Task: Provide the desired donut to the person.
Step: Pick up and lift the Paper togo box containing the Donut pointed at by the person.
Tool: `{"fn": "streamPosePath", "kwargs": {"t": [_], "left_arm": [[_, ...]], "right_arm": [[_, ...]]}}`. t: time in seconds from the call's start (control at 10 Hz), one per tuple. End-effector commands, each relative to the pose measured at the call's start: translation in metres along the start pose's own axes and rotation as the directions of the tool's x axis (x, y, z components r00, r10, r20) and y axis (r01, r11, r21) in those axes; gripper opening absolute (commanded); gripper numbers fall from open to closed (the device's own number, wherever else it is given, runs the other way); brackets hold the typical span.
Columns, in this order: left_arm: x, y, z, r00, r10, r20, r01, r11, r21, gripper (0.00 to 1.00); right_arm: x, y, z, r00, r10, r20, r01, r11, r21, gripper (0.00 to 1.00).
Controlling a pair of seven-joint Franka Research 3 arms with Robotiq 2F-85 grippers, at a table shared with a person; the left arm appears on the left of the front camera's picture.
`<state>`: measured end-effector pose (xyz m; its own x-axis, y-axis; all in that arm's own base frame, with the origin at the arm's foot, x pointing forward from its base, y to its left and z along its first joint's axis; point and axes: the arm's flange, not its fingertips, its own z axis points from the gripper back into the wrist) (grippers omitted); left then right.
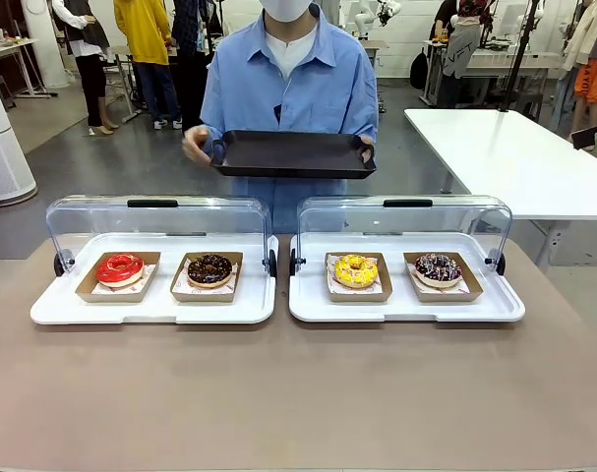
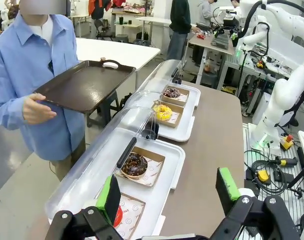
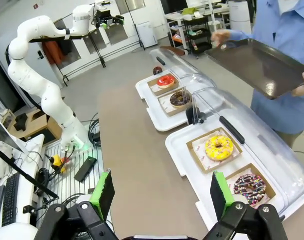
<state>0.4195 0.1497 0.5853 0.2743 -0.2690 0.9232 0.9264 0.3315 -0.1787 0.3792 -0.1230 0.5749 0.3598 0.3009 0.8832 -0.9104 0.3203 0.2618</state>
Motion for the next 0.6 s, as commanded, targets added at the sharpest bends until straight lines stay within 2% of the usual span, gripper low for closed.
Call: {"fn": "streamPosePath", "kwargs": {"t": [0.0,0.1,0.5], "left_arm": [[-0.0009,-0.0001,-0.0036,1.000,0.014,-0.002,-0.014,0.999,0.032,1.00],[0.0000,0.0000,0.0000,1.000,0.000,0.000,0.000,1.000,0.000,1.00],[0.0000,0.0000,0.0000,1.000,0.000,0.000,0.000,1.000,0.000,1.00]], "right_arm": [[0.0006,0.0087,-0.0079,1.000,-0.012,-0.025,0.012,0.999,-0.034,1.00],[0.0000,0.0000,0.0000,1.000,0.000,0.000,0.000,1.000,0.000,1.00],[0.0000,0.0000,0.0000,1.000,0.000,0.000,0.000,1.000,0.000,1.00]]}}
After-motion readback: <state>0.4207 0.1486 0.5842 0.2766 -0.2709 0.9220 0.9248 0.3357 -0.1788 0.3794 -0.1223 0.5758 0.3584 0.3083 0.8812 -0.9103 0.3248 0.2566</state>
